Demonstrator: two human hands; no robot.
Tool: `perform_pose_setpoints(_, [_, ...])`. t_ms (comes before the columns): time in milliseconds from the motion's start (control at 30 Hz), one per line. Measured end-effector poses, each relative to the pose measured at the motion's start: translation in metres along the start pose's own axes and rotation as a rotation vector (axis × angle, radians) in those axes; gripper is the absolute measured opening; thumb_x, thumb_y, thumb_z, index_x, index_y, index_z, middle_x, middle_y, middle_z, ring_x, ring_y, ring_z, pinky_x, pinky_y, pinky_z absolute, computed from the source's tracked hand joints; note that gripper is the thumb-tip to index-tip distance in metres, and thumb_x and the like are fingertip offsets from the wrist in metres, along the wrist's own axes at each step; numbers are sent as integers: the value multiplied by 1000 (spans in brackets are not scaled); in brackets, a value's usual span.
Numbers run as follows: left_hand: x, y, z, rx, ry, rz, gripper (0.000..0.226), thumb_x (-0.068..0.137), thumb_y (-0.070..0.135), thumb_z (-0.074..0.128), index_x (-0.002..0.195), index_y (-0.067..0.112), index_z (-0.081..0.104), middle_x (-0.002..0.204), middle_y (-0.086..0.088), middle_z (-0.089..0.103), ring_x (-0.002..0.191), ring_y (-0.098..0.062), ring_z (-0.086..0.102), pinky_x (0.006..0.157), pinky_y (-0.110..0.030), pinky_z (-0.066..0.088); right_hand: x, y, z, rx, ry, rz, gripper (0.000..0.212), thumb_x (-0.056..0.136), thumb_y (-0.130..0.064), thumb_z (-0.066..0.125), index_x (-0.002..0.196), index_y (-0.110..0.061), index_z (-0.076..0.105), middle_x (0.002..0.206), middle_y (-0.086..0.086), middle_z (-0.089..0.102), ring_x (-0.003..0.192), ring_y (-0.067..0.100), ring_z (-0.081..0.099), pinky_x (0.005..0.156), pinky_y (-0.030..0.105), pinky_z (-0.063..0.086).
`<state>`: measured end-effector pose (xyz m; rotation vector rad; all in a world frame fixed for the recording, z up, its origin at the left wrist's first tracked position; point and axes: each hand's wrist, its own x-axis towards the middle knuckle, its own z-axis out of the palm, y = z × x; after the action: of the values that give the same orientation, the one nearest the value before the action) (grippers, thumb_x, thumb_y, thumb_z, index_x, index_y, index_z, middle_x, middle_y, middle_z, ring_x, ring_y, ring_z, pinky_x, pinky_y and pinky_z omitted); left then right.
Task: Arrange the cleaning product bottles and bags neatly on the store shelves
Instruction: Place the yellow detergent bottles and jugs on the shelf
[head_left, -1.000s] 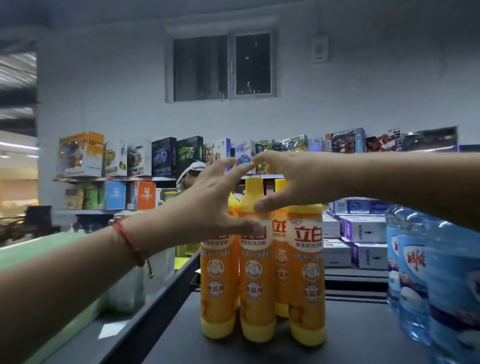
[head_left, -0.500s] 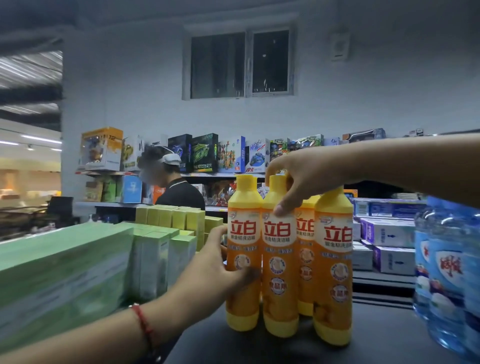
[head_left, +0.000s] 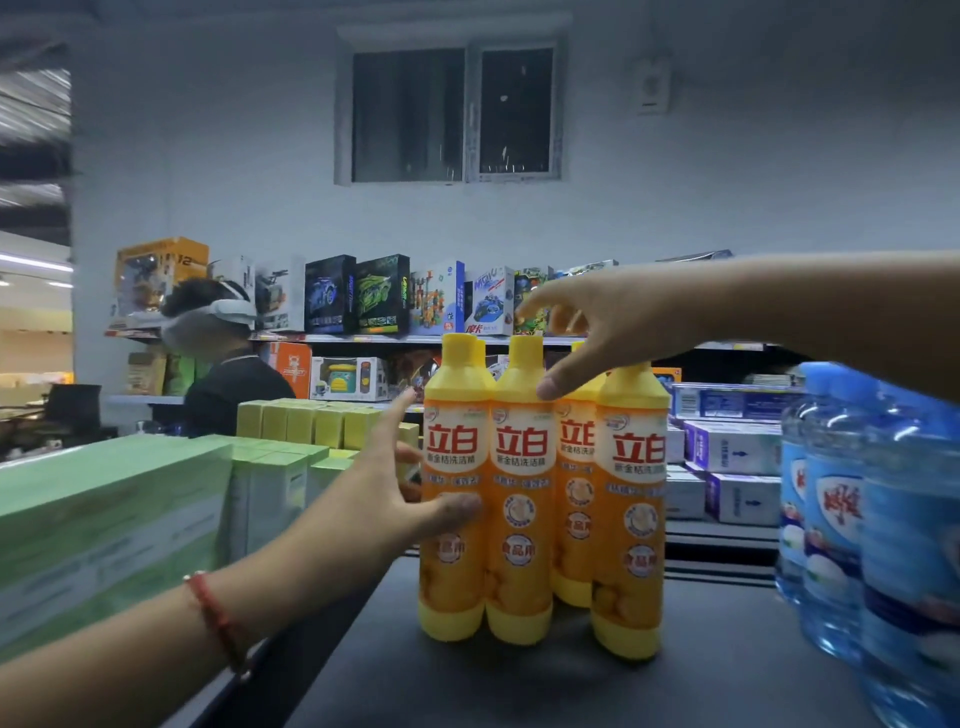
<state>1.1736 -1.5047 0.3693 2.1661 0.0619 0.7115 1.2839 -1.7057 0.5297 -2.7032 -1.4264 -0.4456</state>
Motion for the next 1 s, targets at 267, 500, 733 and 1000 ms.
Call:
perform_pose_setpoints(267, [6, 6, 5, 17, -29, -8, 114, 75, 32, 83, 154, 51, 3, 112, 15, 55, 95, -4, 62, 76, -27, 59, -10, 21, 2, -87, -187, 147, 53, 77, -42, 82, 118, -25, 54, 98, 0, 68, 78, 14, 69, 58, 20, 54])
perform_pose_setpoints(500, [2, 9, 6, 22, -17, 5, 109, 70, 38, 82, 151, 52, 10, 114, 14, 57, 99, -8, 63, 82, -35, 61, -1, 22, 10, 31, -85, 37, 49, 76, -42, 83, 115, -28, 57, 108, 0, 68, 89, 19, 72, 66, 23, 59])
perform_pose_setpoints(733, [2, 2, 5, 32, -8, 34, 116, 64, 48, 82, 155, 48, 10, 114, 16, 58, 99, -6, 64, 81, -33, 62, -10, 13, 15, -14, -41, 36, 55, 78, -46, 80, 123, -34, 52, 119, -4, 62, 92, 10, 62, 73, 23, 52])
perform_pose_setpoints(1000, [-6, 13, -14, 559, 231, 402, 98, 80, 77, 46, 160, 29, 16, 158, -1, 37, 139, -12, 33, 112, -39, 33, -53, -9, 18, -253, 70, 22, 94, 85, -62, 64, 158, -42, 9, 167, -14, 13, 150, 12, 21, 119, 34, 24])
